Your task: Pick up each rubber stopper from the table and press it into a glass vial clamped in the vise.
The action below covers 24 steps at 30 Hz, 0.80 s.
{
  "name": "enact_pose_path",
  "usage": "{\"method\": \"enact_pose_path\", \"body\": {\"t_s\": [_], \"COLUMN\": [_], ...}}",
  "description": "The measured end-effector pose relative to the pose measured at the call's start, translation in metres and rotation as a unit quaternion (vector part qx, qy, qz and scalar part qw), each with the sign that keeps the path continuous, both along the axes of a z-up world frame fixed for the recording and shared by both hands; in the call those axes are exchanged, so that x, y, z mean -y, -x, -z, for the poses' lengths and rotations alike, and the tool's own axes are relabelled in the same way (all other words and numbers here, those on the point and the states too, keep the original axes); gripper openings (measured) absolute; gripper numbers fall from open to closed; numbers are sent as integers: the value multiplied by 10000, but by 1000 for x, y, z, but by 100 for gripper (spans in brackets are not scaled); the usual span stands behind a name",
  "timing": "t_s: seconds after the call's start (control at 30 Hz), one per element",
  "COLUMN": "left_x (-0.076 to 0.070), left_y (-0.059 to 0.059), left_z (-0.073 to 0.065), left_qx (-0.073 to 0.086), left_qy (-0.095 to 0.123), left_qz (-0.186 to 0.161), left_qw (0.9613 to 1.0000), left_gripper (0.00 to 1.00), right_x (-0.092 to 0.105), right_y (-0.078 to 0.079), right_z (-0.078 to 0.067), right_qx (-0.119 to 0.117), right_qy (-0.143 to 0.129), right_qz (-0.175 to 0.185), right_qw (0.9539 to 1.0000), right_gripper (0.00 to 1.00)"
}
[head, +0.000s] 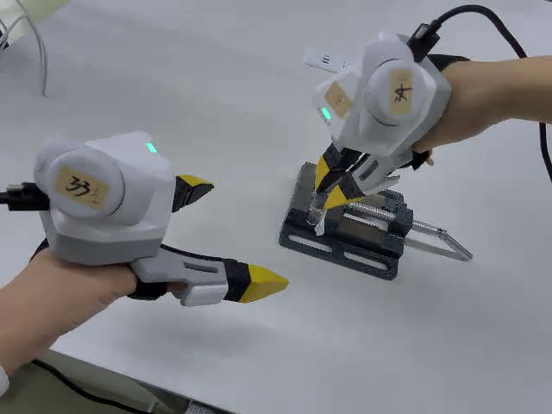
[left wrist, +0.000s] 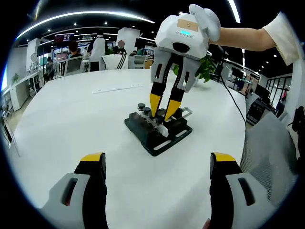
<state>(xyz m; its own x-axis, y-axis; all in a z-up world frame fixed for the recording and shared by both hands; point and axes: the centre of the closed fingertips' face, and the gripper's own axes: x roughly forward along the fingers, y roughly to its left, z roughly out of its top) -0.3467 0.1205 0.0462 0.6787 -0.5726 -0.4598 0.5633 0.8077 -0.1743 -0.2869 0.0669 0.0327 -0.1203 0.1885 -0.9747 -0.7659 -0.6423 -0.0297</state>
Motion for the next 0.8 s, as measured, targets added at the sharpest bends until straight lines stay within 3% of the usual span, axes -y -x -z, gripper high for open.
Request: {"method": "enact_pose_path", "body": {"t_s": [0.07, 0.23, 0.4, 0.7, 0.8], "left_x": [1, 5, 10, 14, 14], "left_y": [-1, -5, -8, -10, -10], "left_z": [0, -2, -4, -7, -7], "left_qx": [-8, 0, 30, 55, 54], "left_qy": [1, 37, 50, 82, 86], "left_qz": [6, 50, 109, 133, 127], "left_qw": [10000, 10000, 9999, 9999, 9999], "left_gripper": [89, 89, 88, 88, 87], "right_x": [-1, 0, -1, -2, -1], "right_y": [-1, 2, 2, -3, -1], "right_z": [1, 0, -1, -1, -1], "right_qx": [17, -1, 89, 183, 225], "right_qy": [-15, 56, 146, 250, 225], "right_qz": [-107, 315, 481, 1246, 1165], "right_qw": [9999, 9995, 9987, 9917, 9927], "right_gripper": [4, 3, 3, 3, 4]}}
